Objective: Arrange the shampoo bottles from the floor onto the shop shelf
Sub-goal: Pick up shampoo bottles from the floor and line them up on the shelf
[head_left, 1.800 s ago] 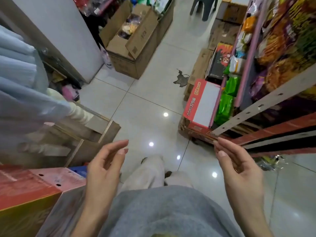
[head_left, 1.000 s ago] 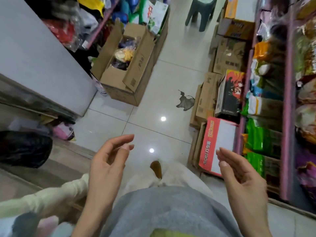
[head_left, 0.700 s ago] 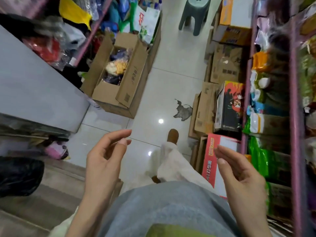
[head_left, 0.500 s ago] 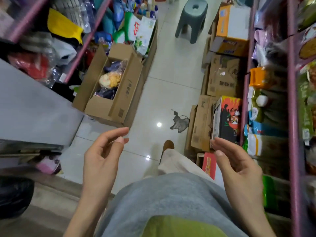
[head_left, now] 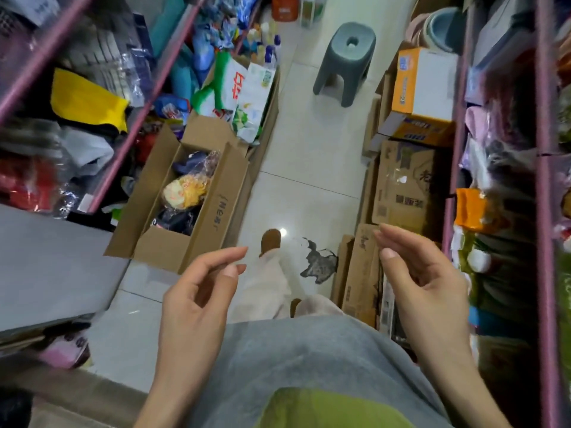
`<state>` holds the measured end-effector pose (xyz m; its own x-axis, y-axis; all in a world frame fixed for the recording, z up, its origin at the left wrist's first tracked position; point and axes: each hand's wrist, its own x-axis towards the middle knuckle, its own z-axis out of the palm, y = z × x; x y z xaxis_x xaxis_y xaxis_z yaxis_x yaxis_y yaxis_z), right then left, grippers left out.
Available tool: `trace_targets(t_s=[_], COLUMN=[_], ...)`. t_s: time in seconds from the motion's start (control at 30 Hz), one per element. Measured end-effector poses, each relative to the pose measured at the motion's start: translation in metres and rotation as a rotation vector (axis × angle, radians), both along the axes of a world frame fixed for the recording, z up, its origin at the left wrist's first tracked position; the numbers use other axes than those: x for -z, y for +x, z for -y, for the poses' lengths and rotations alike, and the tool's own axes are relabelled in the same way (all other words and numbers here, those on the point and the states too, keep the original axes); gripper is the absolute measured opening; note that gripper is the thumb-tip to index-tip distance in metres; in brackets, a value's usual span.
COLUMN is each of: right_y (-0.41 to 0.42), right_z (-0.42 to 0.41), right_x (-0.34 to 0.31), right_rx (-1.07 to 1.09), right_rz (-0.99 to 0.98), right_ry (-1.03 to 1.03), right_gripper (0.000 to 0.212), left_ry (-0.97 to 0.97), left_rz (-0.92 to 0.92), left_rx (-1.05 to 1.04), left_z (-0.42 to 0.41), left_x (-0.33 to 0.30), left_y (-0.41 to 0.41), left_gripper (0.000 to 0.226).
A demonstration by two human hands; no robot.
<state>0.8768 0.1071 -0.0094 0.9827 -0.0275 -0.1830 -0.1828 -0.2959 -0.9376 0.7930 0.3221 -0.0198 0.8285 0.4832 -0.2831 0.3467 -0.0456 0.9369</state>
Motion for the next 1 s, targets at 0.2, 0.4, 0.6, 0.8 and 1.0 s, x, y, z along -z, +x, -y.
trace_targets(t_s=[0.2,0.4,0.6,0.8,1.0], right_y=[0.098,0.179,0.238,0.304,0.406], right_z=[-0.054,-0.104,-0.133,-0.139,-0.129], right_x=[0.009,0.007,0.004,0.001,0.014], right_rx=[0.043,0.115,0.144,0.144,0.131], right_rz=[0.012,-0.009,-0.071,-0.119,-0.088], right_ry=[0.017,0.029,0.005,-0.001,0.020], right_gripper=[0.034,0.031,0.034,0.035,0.033], left_ry=[-0.016,-0.001,-0.030,-0.025,0.001], left_rz=[-0.010,0.002,-0.002,0.028,0.030], left_rx=[0.033,0.113,0.146,0.150,0.096], left_z=[-0.049,-0.105,-0.137,-0.149,-0.141], left_x=[0.003,-0.007,-0.006,-0.006,0.001], left_y=[0.107,0.217,0.297,0.383,0.492], left_gripper=[0.021,0.019,0.020,0.022,0.022])
